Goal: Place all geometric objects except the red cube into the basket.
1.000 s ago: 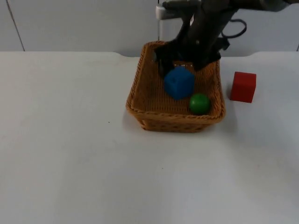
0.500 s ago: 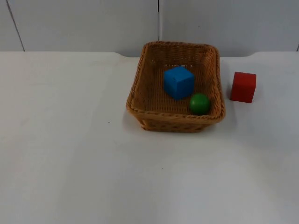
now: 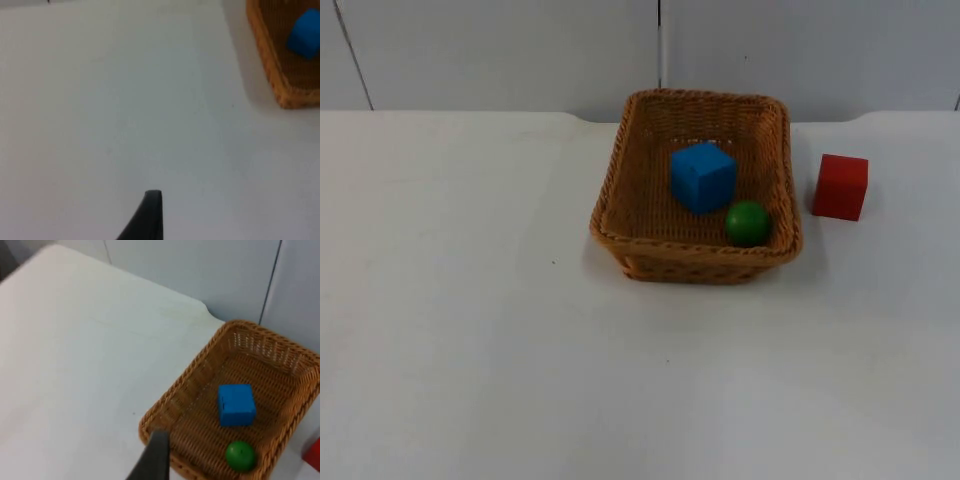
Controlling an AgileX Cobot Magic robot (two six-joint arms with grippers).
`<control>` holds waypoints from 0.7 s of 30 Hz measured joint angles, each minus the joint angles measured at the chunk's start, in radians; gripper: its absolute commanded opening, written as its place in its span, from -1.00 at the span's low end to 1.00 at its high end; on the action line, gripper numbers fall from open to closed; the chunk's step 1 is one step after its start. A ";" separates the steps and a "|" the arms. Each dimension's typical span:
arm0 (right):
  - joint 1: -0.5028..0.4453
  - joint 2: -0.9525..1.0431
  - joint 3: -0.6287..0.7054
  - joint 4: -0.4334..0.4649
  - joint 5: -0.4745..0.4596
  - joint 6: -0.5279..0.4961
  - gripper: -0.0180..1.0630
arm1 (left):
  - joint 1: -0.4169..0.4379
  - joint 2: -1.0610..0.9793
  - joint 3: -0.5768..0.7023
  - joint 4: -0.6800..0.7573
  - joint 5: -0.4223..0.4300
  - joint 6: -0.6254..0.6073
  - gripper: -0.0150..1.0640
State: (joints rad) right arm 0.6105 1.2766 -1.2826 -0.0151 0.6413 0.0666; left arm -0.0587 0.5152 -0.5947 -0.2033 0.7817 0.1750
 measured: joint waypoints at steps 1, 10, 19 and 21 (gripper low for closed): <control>0.002 -0.049 0.059 0.000 -0.012 0.000 0.53 | 0.000 -0.034 0.000 -0.004 0.009 0.002 0.74; 0.006 -0.441 0.409 -0.002 -0.031 -0.003 0.53 | 0.000 -0.271 0.000 -0.008 0.119 0.002 0.74; 0.006 -0.765 0.596 -0.002 0.001 -0.010 0.53 | 0.000 -0.449 0.006 -0.003 0.177 0.002 0.74; 0.006 -0.860 0.628 -0.002 0.031 -0.010 0.53 | 0.000 -0.495 0.029 -0.002 0.177 -0.001 0.74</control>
State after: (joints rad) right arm 0.6162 0.4168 -0.6548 -0.0171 0.6719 0.0566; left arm -0.0587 0.0205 -0.5656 -0.2049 0.9584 0.1741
